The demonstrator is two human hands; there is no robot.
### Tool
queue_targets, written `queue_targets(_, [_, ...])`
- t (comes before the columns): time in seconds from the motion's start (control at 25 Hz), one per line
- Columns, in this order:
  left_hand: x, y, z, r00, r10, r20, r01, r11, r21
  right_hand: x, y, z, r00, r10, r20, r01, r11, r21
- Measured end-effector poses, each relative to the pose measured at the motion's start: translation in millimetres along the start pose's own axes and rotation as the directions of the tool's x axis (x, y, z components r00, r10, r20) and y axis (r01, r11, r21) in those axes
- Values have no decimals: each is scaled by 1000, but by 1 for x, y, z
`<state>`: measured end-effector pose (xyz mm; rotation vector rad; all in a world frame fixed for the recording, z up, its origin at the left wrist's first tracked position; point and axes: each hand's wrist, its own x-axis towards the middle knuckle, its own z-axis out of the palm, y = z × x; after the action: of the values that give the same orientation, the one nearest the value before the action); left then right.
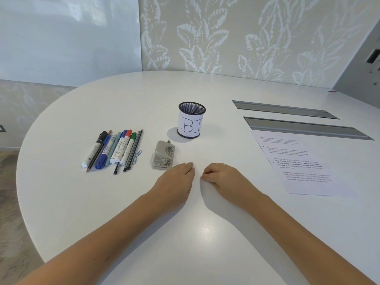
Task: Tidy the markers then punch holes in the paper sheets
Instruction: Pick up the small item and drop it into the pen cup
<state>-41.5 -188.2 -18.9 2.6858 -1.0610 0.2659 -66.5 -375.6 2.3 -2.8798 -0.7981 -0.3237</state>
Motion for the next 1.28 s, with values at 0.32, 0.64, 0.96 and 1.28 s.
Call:
queue_targets(0.32, [-1, 0, 4, 999, -3, -44, 3, 1000, -2, 19, 17, -9, 947, 273, 169, -214, 930, -300])
queue_targets(0.64, [6, 0, 11, 999, -38, -35, 35, 997, -64, 1, 70, -21, 687, 712, 148, -541, 364, 758])
queue_targets(0.96, [35, 5, 22, 995, -91, 48, 94, 993, -69, 11, 111, -59, 605, 664, 439, -199, -409, 891])
queue_targets(1.28, [48, 16, 38, 988, -123, 90, 127, 991, -51, 47, 106, -82, 643, 607, 467, -296, -366, 882])
